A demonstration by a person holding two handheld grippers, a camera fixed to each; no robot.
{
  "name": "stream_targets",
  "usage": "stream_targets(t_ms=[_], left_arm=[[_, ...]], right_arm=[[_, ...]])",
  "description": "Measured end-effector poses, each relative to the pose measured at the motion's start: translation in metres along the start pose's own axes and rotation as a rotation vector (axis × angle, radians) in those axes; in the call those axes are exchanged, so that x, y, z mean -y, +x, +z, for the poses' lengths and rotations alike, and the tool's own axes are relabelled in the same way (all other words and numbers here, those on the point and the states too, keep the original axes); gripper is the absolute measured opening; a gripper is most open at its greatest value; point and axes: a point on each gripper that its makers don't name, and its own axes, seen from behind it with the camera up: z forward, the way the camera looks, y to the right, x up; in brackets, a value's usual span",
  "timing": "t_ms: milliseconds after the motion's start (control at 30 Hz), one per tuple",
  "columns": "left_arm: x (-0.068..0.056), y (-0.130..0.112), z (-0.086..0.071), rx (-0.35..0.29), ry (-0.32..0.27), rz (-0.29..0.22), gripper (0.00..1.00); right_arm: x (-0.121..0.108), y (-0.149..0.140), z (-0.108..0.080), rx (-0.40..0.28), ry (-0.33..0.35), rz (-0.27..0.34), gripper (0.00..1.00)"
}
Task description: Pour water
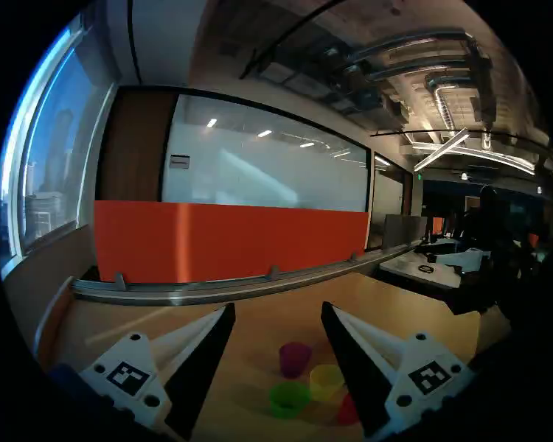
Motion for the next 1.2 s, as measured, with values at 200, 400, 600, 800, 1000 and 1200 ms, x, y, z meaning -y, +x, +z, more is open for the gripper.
stream_targets(t_ms=[200,400,600,800,1000,1200], left_arm=[[-0.002,-0.009,0.001,0.040,-0.036,0.018,0.86],[-0.006,-0.021,0.002,0.093,-0.077,0.044,0.86],[-0.014,-0.040,-0.001,0.156,-0.134,0.064,0.86],[-0.019,-0.053,0.001,0.203,-0.178,0.081,0.86],[-0.019,-0.065,0.005,0.230,-0.190,0.100,0.86],[-0.017,-0.083,0.009,0.263,-0.196,0.103,0.86]], right_arm=[[0.013,-0.010,0.006,0.059,0.044,-0.028,1.00],[0.025,-0.028,0.007,0.137,0.088,-0.049,1.00],[0.033,-0.044,0.008,0.201,0.121,-0.069,1.00],[0.034,-0.049,0.010,0.235,0.137,-0.077,1.00],[0.035,-0.059,0.013,0.263,0.148,-0.089,1.00],[0.036,-0.073,0.017,0.295,0.165,-0.086,1.00]])
